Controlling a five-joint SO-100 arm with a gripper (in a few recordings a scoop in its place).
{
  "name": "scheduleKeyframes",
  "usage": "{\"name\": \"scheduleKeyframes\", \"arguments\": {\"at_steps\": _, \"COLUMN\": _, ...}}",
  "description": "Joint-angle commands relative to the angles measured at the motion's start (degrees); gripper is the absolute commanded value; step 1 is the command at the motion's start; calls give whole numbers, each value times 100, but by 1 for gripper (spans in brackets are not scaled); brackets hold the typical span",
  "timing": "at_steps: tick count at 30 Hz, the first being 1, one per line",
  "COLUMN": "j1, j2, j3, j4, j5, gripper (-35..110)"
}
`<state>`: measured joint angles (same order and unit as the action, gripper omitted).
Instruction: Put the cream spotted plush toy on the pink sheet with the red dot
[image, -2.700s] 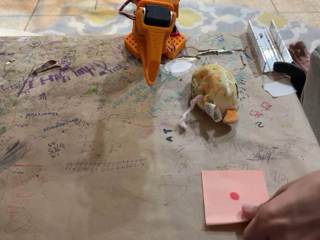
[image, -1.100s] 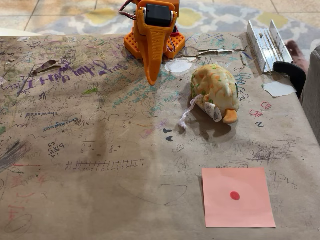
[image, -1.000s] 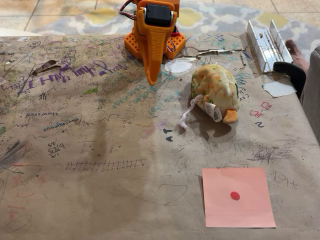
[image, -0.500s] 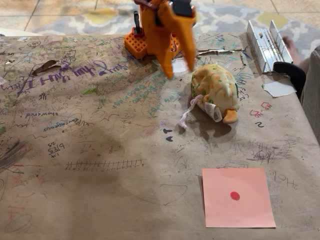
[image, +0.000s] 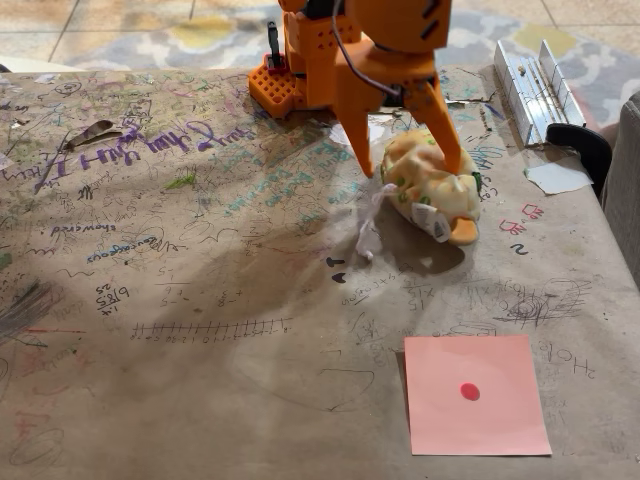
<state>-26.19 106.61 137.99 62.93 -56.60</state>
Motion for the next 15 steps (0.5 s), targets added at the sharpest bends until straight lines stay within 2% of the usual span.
{"name": "scheduleKeyframes", "arguments": {"at_steps": 1, "j1": -343, "j2": -255, "j3": 220, "j4": -369, "j5": 105, "gripper": 13}}
{"name": "scheduleKeyframes", "arguments": {"at_steps": 2, "j1": -396, "j2": -229, "j3": 343, "j4": -510, "j5": 202, "gripper": 1}}
{"name": "scheduleKeyframes", "arguments": {"at_steps": 3, "j1": -396, "j2": -114, "j3": 404, "j4": -510, "j5": 281, "gripper": 0}}
{"name": "scheduleKeyframes", "arguments": {"at_steps": 10, "j1": -26, "j2": 1239, "j3": 1020, "j4": -1046, "j5": 905, "gripper": 0}}
{"name": "scheduleKeyframes", "arguments": {"at_steps": 15, "j1": 729, "j2": 3410, "j3": 923, "j4": -958, "j5": 1345, "gripper": 0}}
